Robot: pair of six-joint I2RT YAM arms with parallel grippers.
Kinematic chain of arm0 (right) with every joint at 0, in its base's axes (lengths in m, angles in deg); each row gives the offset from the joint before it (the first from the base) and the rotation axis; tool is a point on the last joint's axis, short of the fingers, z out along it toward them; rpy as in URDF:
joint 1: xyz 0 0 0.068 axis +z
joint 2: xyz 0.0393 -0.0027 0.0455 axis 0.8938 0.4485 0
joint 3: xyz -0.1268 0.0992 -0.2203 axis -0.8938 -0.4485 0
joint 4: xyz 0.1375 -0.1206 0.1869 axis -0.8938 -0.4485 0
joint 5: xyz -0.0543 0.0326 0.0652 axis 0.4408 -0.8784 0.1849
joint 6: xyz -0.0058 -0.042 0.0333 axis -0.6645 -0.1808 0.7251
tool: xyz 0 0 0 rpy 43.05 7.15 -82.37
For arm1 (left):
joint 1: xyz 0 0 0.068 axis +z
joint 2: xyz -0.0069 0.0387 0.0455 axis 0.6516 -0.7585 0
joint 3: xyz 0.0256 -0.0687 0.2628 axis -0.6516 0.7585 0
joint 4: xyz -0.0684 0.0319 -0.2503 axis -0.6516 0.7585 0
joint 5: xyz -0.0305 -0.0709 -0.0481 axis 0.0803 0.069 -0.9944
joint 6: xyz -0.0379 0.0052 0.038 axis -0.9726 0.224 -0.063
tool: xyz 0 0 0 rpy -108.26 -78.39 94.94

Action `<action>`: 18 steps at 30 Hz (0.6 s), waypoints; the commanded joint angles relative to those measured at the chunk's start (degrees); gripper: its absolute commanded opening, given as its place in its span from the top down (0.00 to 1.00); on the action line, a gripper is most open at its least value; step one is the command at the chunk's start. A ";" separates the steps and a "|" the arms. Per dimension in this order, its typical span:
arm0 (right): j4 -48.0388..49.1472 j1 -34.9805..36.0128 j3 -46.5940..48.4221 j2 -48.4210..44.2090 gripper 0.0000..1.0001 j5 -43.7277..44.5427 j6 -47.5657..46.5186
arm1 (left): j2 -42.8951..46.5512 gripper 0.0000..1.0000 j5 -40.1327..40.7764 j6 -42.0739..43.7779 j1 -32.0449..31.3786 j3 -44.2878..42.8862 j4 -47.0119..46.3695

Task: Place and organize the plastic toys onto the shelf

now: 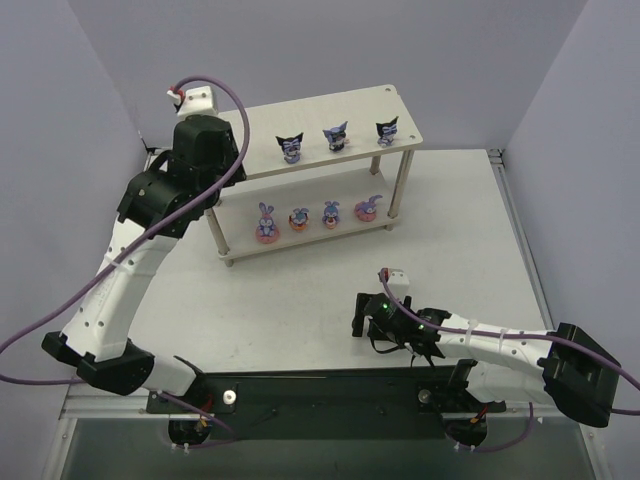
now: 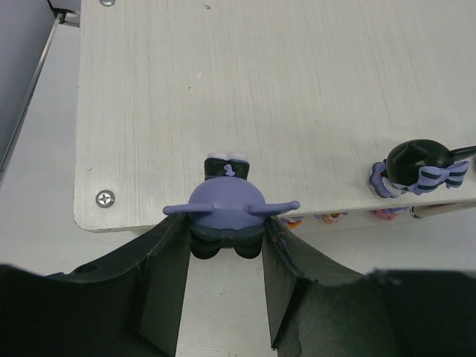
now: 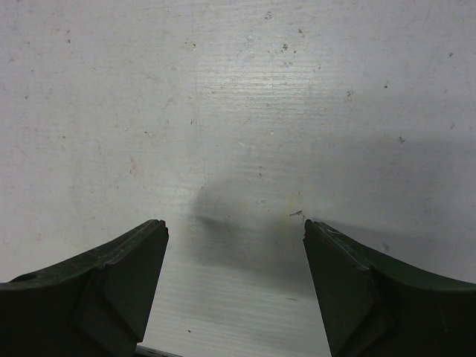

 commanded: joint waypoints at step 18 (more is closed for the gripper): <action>-0.41 -0.45 -0.15 -1.65 0.24 0.93 0.04 | -5.47 0.98 -8.71 -1.98 3.77 -4.86 2.90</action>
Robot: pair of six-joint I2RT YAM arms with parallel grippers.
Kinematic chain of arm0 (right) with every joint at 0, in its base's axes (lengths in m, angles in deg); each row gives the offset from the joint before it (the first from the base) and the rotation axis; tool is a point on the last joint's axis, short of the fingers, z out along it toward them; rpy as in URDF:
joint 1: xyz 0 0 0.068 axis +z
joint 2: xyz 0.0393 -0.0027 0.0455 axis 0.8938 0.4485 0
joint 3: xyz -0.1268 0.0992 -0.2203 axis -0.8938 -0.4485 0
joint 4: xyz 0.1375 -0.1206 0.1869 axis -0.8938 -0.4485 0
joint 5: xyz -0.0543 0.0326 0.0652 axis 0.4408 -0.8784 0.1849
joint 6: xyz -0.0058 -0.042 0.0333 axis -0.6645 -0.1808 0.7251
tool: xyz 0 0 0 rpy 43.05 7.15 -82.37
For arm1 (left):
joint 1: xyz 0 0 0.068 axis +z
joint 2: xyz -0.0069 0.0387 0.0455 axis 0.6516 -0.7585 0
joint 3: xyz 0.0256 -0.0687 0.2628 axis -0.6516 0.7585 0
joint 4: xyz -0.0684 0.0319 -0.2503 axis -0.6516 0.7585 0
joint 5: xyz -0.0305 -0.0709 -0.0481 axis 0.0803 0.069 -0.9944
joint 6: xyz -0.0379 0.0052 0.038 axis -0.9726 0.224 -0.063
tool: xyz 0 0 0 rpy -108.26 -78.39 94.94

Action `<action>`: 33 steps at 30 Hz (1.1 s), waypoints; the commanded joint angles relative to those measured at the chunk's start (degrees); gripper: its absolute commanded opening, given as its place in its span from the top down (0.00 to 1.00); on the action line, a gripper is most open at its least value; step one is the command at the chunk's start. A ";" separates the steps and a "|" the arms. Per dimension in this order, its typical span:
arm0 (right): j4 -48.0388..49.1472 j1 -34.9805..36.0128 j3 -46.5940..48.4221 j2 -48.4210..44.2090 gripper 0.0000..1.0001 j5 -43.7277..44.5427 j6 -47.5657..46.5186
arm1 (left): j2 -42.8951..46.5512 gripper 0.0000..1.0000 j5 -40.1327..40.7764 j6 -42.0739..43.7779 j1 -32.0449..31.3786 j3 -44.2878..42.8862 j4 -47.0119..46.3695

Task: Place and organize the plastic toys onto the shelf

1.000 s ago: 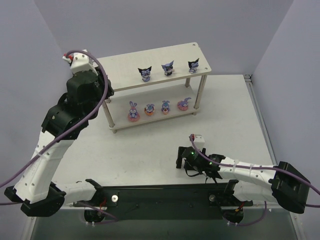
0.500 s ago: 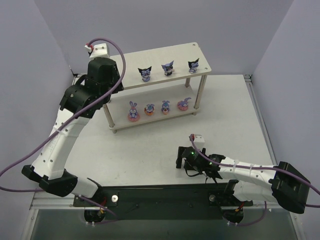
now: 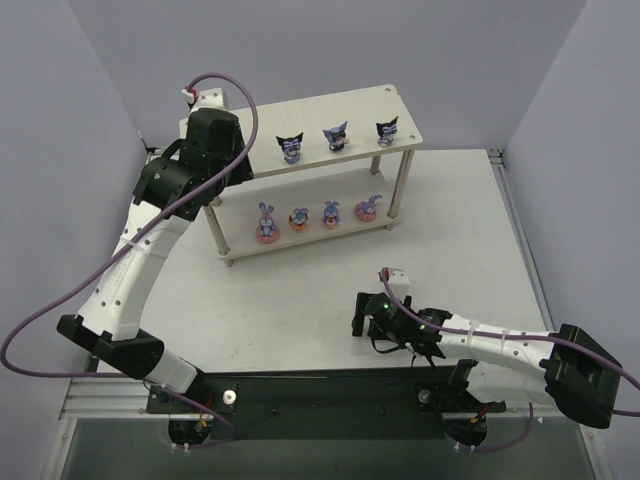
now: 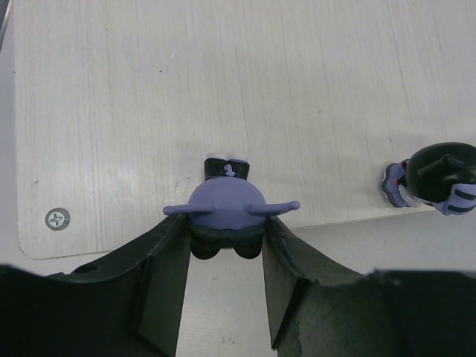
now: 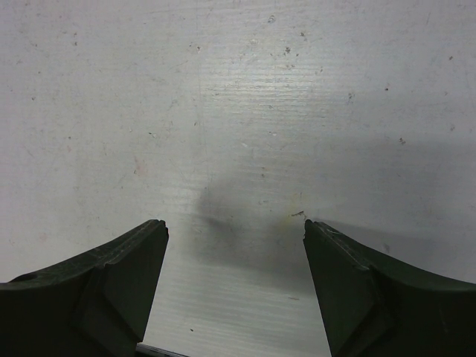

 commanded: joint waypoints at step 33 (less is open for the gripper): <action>-0.61 -0.45 -1.64 -3.92 0.24 1.11 0.04 | -2.75 0.33 -4.48 -0.62 2.91 -5.46 4.08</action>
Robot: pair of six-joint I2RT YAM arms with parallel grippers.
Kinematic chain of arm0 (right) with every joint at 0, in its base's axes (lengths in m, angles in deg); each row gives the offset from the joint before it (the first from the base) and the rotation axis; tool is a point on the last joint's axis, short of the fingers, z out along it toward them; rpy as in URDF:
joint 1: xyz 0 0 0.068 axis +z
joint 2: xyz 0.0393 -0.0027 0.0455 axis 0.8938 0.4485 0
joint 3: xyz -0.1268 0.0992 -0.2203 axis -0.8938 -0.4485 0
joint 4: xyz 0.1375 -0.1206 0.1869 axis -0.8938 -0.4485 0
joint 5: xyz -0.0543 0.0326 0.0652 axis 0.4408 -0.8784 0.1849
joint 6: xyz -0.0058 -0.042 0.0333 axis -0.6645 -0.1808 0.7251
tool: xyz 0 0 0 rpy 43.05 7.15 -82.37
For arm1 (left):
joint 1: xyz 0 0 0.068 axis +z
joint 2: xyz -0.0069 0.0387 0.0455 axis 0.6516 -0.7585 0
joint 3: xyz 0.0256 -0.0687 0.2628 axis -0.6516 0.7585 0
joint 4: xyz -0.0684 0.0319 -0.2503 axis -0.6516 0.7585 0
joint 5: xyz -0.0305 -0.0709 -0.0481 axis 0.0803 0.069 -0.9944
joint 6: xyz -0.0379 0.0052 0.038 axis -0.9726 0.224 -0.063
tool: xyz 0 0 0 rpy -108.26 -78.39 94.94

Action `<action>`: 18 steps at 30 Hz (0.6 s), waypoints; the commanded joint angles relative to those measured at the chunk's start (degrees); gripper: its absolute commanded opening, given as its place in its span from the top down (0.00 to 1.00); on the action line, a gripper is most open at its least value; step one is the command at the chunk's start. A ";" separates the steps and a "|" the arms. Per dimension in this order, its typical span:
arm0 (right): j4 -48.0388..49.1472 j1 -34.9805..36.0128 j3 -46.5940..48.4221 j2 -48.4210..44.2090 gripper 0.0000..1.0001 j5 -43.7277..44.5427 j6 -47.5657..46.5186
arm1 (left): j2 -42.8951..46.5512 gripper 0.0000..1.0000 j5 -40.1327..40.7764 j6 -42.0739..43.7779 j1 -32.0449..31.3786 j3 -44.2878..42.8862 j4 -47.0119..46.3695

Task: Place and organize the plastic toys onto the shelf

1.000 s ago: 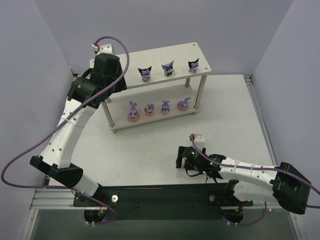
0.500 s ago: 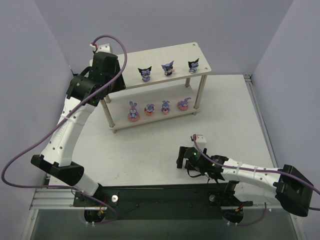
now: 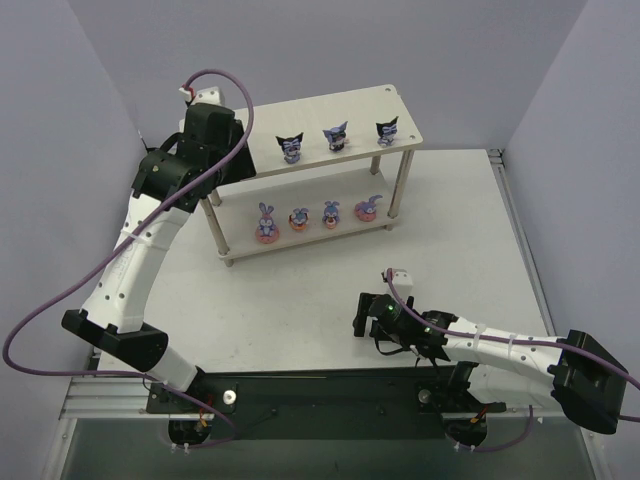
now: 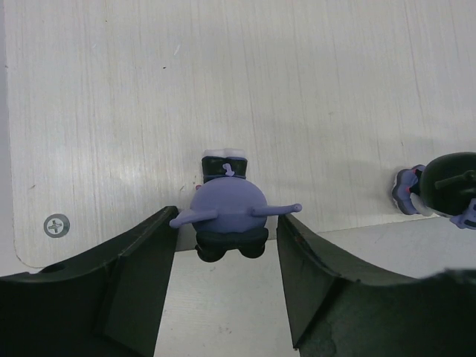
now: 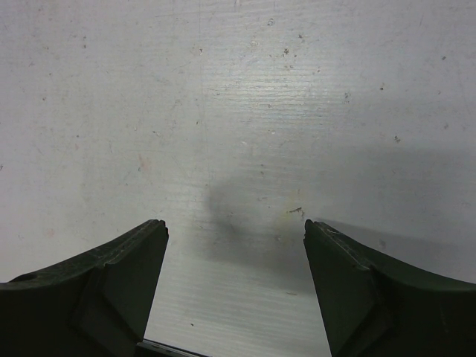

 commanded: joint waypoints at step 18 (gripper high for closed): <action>-6.76 -0.63 1.09 -7.97 0.21 2.14 -1.01 | 23.03 0.04 -2.46 4.67 0.22 8.67 0.41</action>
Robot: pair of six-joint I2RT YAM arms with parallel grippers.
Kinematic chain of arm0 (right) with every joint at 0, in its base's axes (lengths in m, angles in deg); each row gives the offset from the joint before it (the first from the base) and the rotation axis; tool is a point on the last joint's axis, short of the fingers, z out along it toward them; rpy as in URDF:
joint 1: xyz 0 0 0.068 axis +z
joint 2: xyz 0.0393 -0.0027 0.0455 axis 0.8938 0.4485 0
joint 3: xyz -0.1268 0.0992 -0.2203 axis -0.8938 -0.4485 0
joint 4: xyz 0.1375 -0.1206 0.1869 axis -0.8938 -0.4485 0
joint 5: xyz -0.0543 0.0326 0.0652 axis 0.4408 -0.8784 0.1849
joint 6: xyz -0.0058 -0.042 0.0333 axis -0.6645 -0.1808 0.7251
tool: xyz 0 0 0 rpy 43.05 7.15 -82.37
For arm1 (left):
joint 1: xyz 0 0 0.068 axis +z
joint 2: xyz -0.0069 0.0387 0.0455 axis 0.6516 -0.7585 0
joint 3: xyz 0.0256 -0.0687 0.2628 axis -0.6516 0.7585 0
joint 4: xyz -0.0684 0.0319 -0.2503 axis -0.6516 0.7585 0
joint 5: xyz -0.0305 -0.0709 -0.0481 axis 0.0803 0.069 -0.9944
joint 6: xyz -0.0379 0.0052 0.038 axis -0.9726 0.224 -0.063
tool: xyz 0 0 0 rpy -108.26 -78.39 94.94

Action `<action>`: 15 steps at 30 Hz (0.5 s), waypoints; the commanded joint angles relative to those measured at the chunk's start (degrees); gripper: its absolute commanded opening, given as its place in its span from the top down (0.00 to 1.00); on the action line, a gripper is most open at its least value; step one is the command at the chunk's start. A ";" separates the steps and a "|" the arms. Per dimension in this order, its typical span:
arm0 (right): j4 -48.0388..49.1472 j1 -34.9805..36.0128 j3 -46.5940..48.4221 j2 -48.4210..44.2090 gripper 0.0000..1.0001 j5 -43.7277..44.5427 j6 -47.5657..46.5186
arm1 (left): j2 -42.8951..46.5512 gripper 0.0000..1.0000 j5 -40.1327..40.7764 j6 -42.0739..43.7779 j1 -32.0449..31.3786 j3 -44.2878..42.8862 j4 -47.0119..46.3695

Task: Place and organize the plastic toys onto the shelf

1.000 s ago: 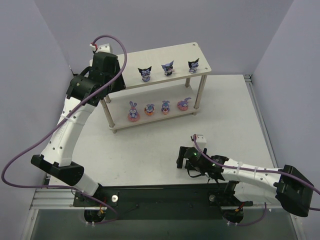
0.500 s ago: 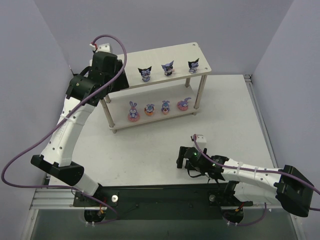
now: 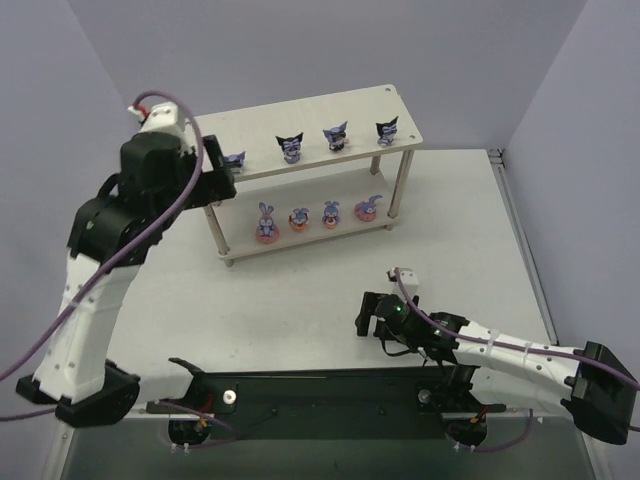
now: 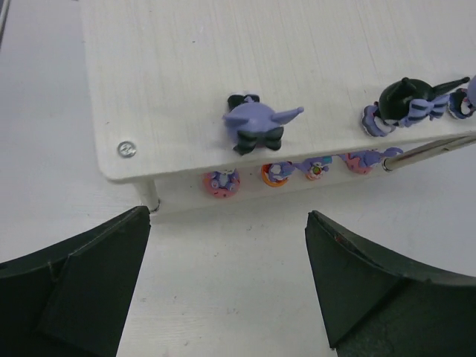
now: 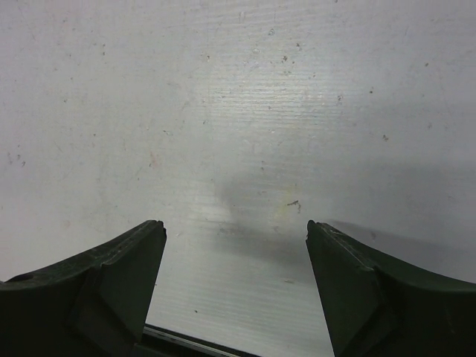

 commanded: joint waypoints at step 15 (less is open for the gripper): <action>-19.67 -1.66 11.06 -13.11 0.20 7.08 -3.91 | 40.77 0.03 -1.97 8.37 0.20 34.96 -5.39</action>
